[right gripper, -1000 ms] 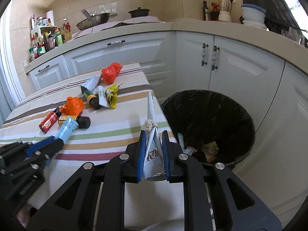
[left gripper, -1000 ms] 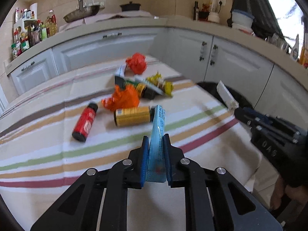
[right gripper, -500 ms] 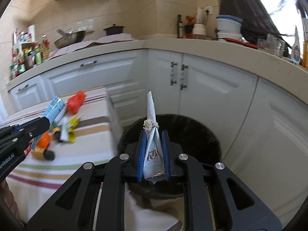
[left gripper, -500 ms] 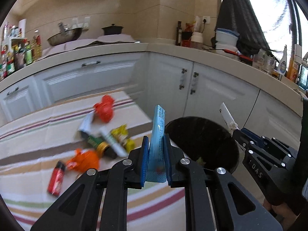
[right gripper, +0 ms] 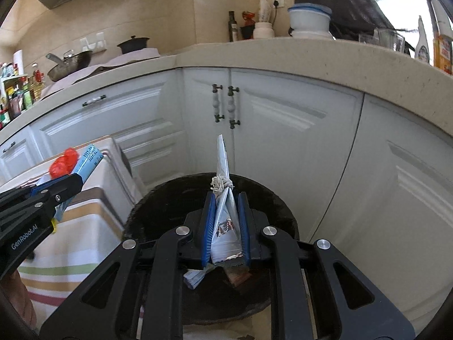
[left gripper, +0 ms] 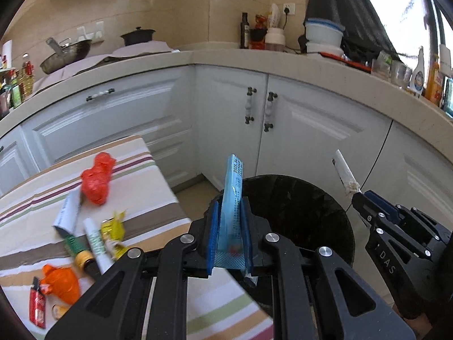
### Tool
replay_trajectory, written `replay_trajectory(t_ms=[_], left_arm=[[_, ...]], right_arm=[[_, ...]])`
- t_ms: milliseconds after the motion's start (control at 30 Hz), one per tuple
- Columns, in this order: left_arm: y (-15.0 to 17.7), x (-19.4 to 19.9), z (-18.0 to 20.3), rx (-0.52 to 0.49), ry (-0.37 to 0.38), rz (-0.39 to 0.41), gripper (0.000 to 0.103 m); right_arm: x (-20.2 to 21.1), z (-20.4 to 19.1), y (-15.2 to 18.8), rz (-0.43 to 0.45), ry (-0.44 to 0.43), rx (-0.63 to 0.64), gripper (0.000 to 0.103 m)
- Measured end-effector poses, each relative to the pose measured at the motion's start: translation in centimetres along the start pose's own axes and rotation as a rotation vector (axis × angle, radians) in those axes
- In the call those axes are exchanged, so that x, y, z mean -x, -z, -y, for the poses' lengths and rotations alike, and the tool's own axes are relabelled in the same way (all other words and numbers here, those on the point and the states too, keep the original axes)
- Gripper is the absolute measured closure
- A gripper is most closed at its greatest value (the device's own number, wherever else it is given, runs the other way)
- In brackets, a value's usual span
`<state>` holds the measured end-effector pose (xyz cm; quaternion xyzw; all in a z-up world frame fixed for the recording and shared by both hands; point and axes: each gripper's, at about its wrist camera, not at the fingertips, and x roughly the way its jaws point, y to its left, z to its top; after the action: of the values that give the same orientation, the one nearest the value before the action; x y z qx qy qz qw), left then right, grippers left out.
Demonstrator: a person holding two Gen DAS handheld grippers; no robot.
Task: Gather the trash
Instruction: 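Carry the wrapper and blue tube over the bin with both grippers, then open both grippers to drop the wrapper and blue tube into the bin, then grasp the yellow-labelled bottle with the right gripper while the left gripper grasps the red bottle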
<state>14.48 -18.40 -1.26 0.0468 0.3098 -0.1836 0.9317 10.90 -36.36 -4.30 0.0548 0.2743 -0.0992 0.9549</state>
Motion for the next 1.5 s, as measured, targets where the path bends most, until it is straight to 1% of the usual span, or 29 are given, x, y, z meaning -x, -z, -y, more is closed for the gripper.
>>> replay_trajectory(t_ms=[167,267,333,367,400,467,567,633,667,700,733,767,867,1000,1067,1300,1500], left_arm=[[-0.6,-2.4,0.8,-0.007,0.002,-0.038,0.086],[-0.7,-3.7,1.1,-0.007,-0.003,-0.064,0.081],[-0.8,-4.2,1.1,-0.001,-0.008,-0.08,0.076],[-0.8,-4.4,1.0,0.005,-0.003,-0.088,0.071],[-0.8,-4.3,0.9,0.013,-0.002,-0.086,0.067],[-0.8,-4.0,0.6,0.02,-0.005,-0.077,0.064],[-0.9,-3.5,0.4,0.024,-0.008,-0.076,0.064],[-0.9,-2.5,-0.2,0.038,-0.007,-0.067,0.062],[-1.0,-2.1,-0.4,0.041,-0.011,-0.06,0.059],[-1.0,-1.5,-0.7,0.045,-0.016,-0.052,0.057],[-0.9,-0.9,-1.1,0.048,-0.02,-0.044,0.056],[-0.8,-0.1,-1.6,0.052,-0.028,-0.036,0.055],[-0.2,2.1,-3.5,0.068,-0.064,-0.021,0.051],[1.1,5.0,-6.7,0.099,-0.137,-0.004,0.046],[2.0,6.4,-8.6,0.12,-0.177,-0.002,0.046],[5.4,10.8,-15.2,0.207,-0.322,-0.003,0.044],[8.0,13.5,-20.1,0.283,-0.416,-0.011,0.043]], right_arm=[[-2.2,0.8,-0.2,-0.013,0.012,-0.011,0.086],[-3.4,1.2,-0.1,-0.026,0.009,-0.022,0.084],[-3.8,1.4,-0.1,-0.029,0.015,-0.027,0.074],[-4.0,1.5,-0.1,-0.03,0.015,-0.032,0.073],[-4.0,1.5,-0.2,-0.03,0.017,-0.035,0.071],[-4.0,1.5,-0.2,-0.027,0.023,-0.037,0.071],[-3.7,1.4,-0.3,-0.028,0.019,-0.043,0.07],[-3.3,1.2,-0.4,-0.026,0.013,-0.044,0.069],[-3.0,1.0,-0.4,-0.024,0.009,-0.044,0.068],[-2.7,0.7,-0.5,-0.021,0.003,-0.042,0.062],[-2.3,0.3,-0.6,-0.016,-0.002,-0.04,0.06],[-1.8,-0.3,-0.6,-0.013,-0.013,-0.037,0.06],[-0.6,-2.1,-0.6,-0.014,-0.047,-0.028,0.06],[1.2,-5.1,-0.3,-0.021,-0.113,-0.008,0.055],[2.2,-7.1,0.1,-0.019,-0.146,0.015,0.052],[4.6,-13.8,1.6,-0.035,-0.247,0.087,0.05],[6.1,-19.2,3.4,-0.049,-0.308,0.155,0.042]])
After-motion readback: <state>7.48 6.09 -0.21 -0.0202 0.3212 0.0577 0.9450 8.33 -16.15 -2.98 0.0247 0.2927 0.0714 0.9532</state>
